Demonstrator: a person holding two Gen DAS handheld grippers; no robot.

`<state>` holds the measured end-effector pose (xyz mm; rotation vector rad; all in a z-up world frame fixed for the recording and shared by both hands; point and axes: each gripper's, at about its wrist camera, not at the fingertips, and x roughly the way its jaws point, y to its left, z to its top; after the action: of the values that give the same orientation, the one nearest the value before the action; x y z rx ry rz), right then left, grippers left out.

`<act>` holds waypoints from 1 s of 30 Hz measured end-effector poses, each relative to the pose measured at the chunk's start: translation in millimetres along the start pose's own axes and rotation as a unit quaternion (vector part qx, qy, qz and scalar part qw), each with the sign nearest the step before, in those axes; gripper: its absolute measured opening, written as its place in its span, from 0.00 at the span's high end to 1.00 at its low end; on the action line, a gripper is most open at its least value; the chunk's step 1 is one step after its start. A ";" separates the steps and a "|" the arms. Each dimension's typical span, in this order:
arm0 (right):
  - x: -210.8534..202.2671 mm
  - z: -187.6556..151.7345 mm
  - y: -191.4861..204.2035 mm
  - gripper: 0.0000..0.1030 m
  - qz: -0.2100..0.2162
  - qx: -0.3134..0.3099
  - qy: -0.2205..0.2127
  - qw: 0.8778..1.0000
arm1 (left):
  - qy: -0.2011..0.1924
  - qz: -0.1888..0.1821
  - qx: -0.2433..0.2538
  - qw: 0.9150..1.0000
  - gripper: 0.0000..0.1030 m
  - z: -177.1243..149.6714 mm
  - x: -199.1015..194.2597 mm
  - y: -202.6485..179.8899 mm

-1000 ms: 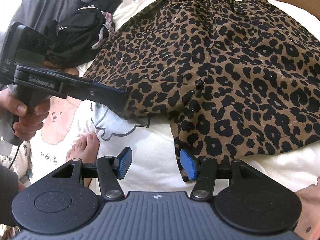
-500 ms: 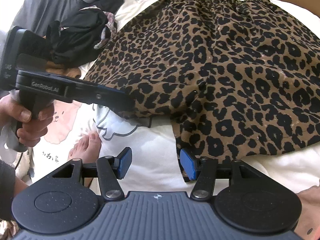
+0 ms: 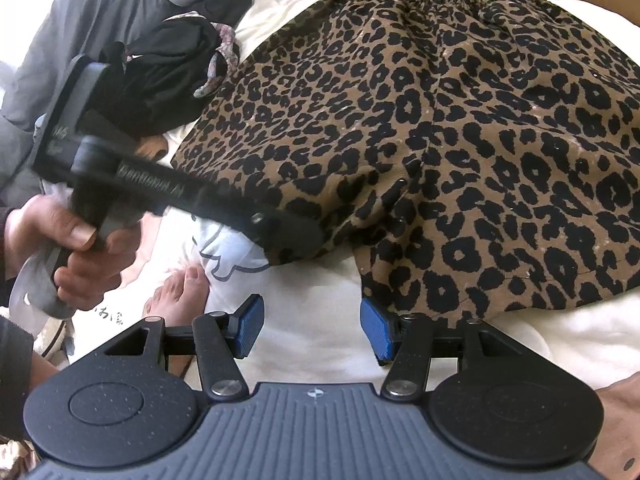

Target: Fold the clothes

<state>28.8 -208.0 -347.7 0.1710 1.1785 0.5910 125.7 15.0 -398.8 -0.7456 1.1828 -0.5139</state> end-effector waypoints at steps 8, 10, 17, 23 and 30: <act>6.8 6.9 4.7 0.41 -0.004 0.001 -0.014 1.000 | -0.054 -0.072 -0.135 0.987 0.97 14.8 -18.7 28.7; 9.3 10.0 8.4 0.41 -0.003 -0.004 -0.018 1.000 | -0.057 -0.068 -0.135 0.987 0.97 19.2 -22.1 30.6; 16.4 21.8 12.7 0.41 0.002 0.006 -0.028 1.000 | -0.032 -0.056 -0.127 0.990 0.88 15.8 -18.7 33.2; 22.9 21.1 12.7 0.41 0.000 0.021 -0.017 1.000 | 0.005 -0.077 -0.143 0.987 0.75 2.5 -4.5 31.6; 31.5 16.0 16.7 0.41 -0.003 0.027 -0.009 1.000 | 0.025 -0.123 -0.175 0.977 0.49 -4.3 14.5 27.1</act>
<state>45.4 -175.0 -360.1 0.2188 1.1785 0.5510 125.6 21.5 -429.2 -1.1985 1.2512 -0.5362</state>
